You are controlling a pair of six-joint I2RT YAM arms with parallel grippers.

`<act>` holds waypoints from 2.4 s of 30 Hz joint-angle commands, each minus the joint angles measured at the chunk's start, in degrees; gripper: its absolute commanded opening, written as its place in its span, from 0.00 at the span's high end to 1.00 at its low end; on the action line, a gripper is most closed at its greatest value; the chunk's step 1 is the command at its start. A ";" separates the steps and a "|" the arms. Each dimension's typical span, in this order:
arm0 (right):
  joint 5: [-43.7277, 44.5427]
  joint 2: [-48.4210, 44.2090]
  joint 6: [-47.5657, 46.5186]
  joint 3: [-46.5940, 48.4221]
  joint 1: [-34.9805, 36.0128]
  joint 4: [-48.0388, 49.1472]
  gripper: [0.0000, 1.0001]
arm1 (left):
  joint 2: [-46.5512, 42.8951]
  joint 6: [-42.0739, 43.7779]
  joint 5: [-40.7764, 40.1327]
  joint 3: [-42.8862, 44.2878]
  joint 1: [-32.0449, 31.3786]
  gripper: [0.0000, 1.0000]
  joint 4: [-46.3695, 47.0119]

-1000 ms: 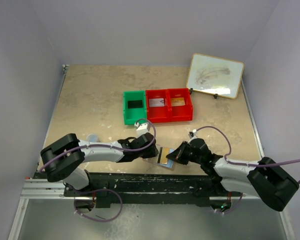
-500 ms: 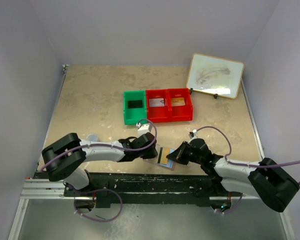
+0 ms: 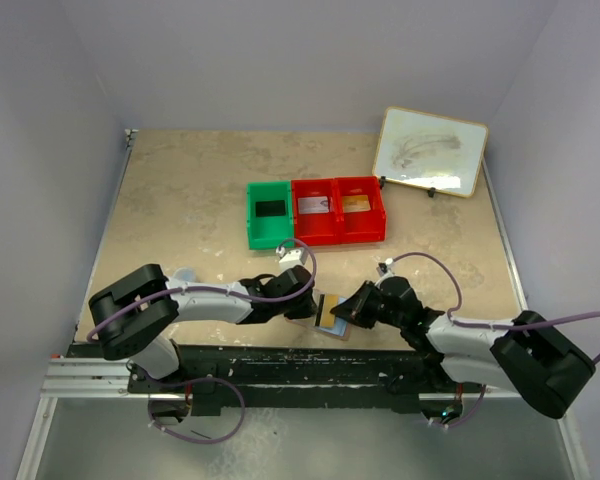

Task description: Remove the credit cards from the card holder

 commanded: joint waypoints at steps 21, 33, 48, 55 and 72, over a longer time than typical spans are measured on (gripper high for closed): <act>-2.08 7.49 -0.46 0.96 -0.32 9.13 1.00 | -0.34 0.69 -3.49 -2.28 -0.68 0.95 -4.93; 3.81 -6.86 -3.74 1.18 -0.31 -7.43 1.00 | -5.81 -0.20 -8.24 -2.72 -0.69 0.95 -7.14; 4.15 -17.22 -20.36 0.79 -0.17 7.31 1.00 | -20.75 1.73 -25.89 -0.62 -0.01 0.58 -23.17; -0.50 -23.21 -35.06 2.60 -0.23 9.07 1.00 | -25.94 2.77 -34.07 3.56 1.83 0.37 -35.01; 28.20 -26.01 -68.34 16.63 -0.27 -6.19 1.00 | -24.11 12.41 -42.63 12.36 10.06 0.33 -45.19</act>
